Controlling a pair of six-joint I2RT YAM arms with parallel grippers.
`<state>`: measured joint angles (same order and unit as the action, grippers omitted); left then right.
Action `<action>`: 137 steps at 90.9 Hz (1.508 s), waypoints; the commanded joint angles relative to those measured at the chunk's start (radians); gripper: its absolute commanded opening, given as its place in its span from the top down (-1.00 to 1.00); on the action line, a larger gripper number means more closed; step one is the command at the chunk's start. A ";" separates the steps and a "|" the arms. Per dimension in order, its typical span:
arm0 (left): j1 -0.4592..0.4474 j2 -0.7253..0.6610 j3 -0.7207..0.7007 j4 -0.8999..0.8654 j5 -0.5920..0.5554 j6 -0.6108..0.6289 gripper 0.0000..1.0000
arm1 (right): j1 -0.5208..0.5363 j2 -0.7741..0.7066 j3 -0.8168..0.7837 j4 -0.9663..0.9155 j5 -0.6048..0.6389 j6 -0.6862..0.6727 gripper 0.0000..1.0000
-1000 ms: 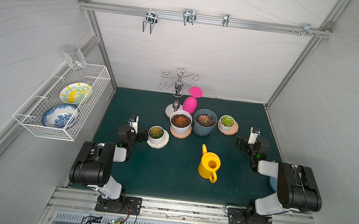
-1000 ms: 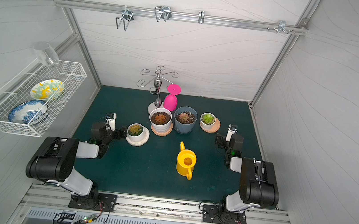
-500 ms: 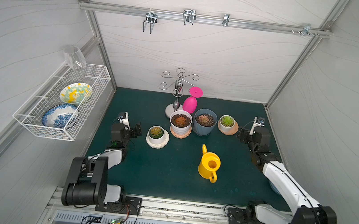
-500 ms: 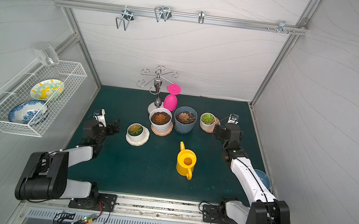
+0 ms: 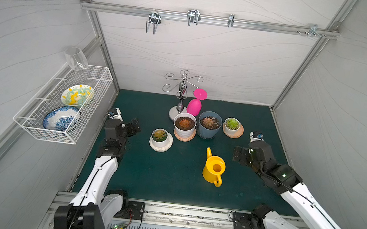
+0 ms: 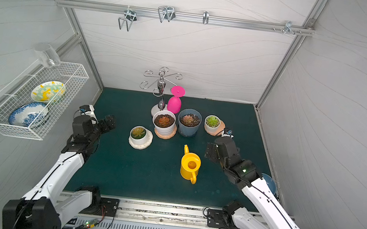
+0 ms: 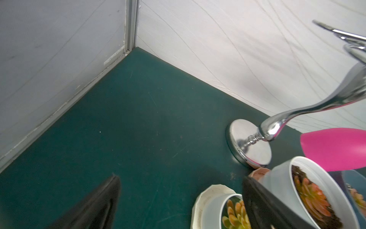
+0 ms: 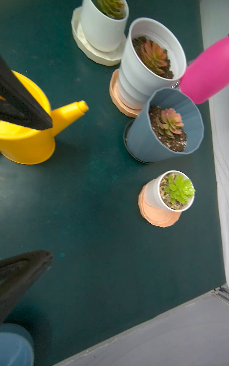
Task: Water the succulent around the soil edge
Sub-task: Pick up the watering can from the center of the board.
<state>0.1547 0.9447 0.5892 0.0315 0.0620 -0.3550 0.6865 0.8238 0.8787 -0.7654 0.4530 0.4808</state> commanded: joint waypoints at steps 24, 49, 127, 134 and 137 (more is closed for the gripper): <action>-0.003 -0.169 0.066 -0.224 0.132 -0.108 -1.00 | 0.489 -0.061 0.020 -0.417 0.058 0.438 -0.92; -0.012 -0.172 0.060 -0.213 0.149 -0.125 -1.00 | 0.741 0.121 -0.008 -0.359 0.185 0.619 -0.69; -0.016 -0.156 0.040 -0.181 0.156 -0.130 -1.00 | 0.551 0.225 -0.276 -0.075 0.132 0.648 -0.10; -0.016 -0.155 0.040 -0.179 0.158 -0.130 -1.00 | 0.512 0.211 -0.290 -0.058 0.129 0.631 -0.03; -0.017 -0.154 0.041 -0.177 0.159 -0.130 -1.00 | 0.497 0.204 -0.297 -0.047 0.127 0.623 -0.01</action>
<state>0.1413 0.7879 0.6060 -0.2028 0.2031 -0.4767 1.2247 1.0561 0.5999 -0.8459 0.5842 1.1172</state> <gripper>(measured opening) 0.997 0.522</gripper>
